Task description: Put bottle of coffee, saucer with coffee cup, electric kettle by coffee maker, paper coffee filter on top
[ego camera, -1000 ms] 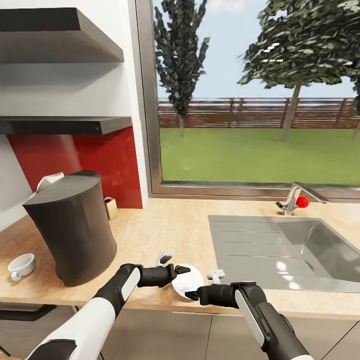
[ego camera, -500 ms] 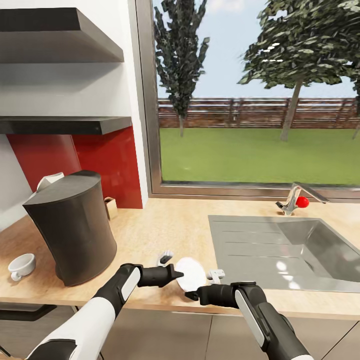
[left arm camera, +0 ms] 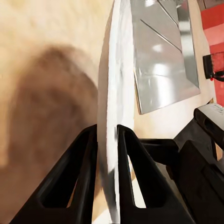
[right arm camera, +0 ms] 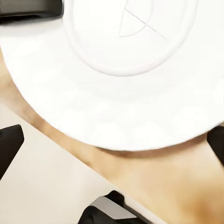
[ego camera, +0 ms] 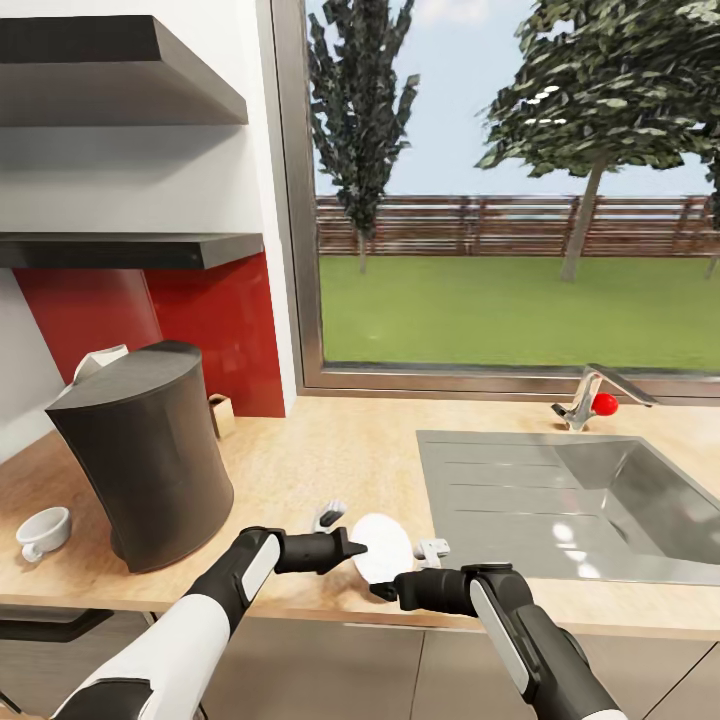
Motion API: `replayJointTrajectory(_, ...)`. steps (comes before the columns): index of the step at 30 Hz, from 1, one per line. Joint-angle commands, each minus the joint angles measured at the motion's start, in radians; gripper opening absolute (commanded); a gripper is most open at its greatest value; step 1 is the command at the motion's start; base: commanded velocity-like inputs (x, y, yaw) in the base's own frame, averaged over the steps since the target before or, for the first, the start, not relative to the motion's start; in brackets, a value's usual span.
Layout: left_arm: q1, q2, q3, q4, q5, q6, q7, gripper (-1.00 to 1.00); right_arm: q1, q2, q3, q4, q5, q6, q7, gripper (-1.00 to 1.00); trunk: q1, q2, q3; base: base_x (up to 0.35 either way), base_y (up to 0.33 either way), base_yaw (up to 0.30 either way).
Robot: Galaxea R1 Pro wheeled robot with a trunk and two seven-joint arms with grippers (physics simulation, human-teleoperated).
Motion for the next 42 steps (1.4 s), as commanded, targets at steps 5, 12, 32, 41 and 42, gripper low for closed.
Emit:
replayJointTrajectory(5,-0.002,0.002,0.007,-0.001,-0.001,0.004,-0.002,-1.0,0.0,0.0,0.001,0.01,-0.004,0.009,-0.001,1.0,0.001,-0.002,-0.003,0.0,0.0,0.0)
replayJointTrajectory(12,-0.011,0.016,0.004,-0.013,0.041,0.005,-0.003,-1.0,0.0,0.0,-0.005,-0.016,-0.004,0.009,-0.001,1.0,0.001,-0.002,-0.003,0.0,0.0,0.0)
replayJointTrajectory(32,-0.021,0.194,0.006,-0.152,0.171,0.188,-0.062,-1.0,0.0,-0.009,-0.014,-0.286,-0.003,0.01,-0.211,1.0,0.001,-0.002,-0.003,0.0,0.0,0.0)
replayJointTrajectory(41,-0.004,0.206,0.007,-0.155,0.229,0.183,-0.067,-1.0,0.0,-0.012,-0.014,-0.419,-0.007,-0.065,-0.268,1.0,0.001,-0.002,-0.003,0.0,0.0,0.0)
replayJointTrajectory(42,-0.004,0.205,0.007,-0.155,0.23,0.182,-0.068,-1.0,0.0,-0.012,-0.014,-0.422,-0.007,-0.085,-0.268,1.0,0.001,-0.002,-0.003,0.0,0.0,0.0)
